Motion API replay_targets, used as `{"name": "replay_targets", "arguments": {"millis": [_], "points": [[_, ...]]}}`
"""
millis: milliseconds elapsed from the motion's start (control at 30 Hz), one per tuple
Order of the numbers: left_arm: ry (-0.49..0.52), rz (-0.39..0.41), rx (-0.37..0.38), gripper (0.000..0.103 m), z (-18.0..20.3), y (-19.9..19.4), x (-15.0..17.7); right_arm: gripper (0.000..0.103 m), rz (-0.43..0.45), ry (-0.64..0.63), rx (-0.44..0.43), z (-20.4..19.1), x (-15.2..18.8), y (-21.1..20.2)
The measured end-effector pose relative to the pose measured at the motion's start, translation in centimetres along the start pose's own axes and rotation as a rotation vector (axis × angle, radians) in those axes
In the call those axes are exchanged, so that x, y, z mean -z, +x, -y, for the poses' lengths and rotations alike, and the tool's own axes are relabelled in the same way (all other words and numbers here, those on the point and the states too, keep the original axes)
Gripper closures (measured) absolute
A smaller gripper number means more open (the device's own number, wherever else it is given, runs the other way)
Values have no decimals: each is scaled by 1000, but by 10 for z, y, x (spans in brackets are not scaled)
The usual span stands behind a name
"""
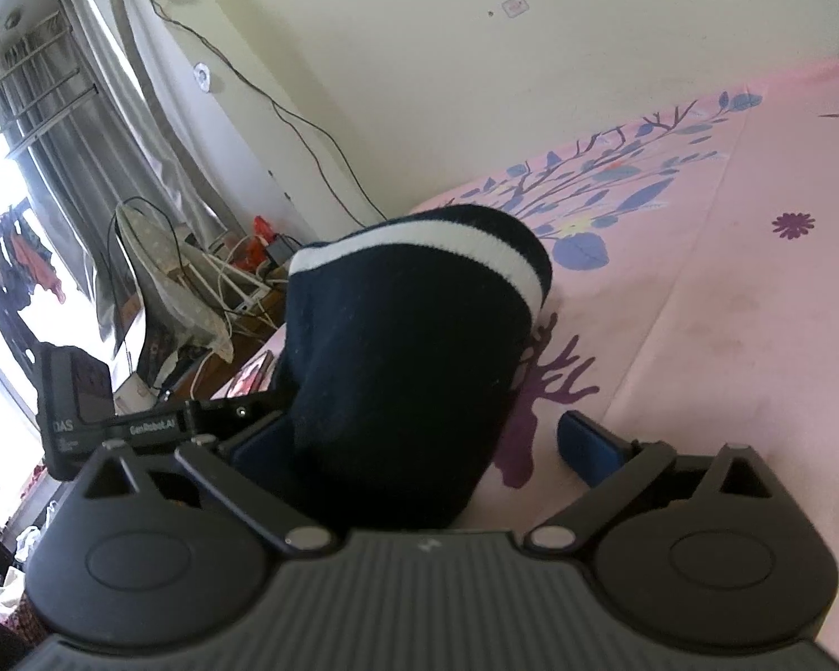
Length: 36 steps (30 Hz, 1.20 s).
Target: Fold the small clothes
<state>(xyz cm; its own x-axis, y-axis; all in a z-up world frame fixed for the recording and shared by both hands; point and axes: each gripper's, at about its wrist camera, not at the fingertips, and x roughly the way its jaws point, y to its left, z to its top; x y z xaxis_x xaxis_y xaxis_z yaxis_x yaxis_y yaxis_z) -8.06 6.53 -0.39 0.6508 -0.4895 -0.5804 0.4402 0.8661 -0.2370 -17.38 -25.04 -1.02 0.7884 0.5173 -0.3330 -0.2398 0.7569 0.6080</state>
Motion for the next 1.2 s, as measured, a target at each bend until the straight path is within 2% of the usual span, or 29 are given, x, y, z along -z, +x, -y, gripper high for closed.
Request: {"name": "replay_targets", "arguments": {"millis": [200, 333, 400, 533, 633, 700, 767, 800, 833, 867, 933, 1000, 1100, 1200], "points": [[-17, -8, 21, 0, -4, -1, 4, 9, 21, 14, 21, 0, 0, -3], [-47, -29, 34, 0, -8, -4, 6, 9, 128, 25, 81, 4, -6, -16], [-68, -39, 34, 0, -10, -11, 6, 9, 146, -44, 116, -4, -14, -18], [-37, -13, 61, 0, -3, -35, 9, 9, 158, -246, 110, -38, -43, -10], [-10, 18, 106, 0, 7, -52, 10, 10, 145, -400, 111, -68, -63, 11], [12, 17, 112, 1, 13, -52, 10, 16, 112, -475, 106, -83, -70, 32], [31, -10, 108, 17, 18, -43, 11, 49, 41, -529, 110, -93, -74, 61], [34, -35, 102, 43, 18, -37, 11, 55, -5, -542, 113, -96, -76, 76], [28, -56, 105, 52, 17, -31, 12, 63, -69, -554, 117, -97, -77, 95], [20, -51, 107, 55, 14, -30, 13, 68, -117, -566, 129, -99, -76, 110], [6, -39, 124, 81, 6, -36, 12, 74, -149, -588, 127, -103, -77, 125], [-48, -41, 167, 85, -10, -42, 11, 78, -173, -564, 105, -107, -81, 132], [-120, -49, 178, 85, -32, -45, 13, 79, -206, -593, 102, -117, -81, 147], [-177, -63, 176, 82, -45, -37, 19, 68, -235, -617, 106, -123, -73, 170]]}}
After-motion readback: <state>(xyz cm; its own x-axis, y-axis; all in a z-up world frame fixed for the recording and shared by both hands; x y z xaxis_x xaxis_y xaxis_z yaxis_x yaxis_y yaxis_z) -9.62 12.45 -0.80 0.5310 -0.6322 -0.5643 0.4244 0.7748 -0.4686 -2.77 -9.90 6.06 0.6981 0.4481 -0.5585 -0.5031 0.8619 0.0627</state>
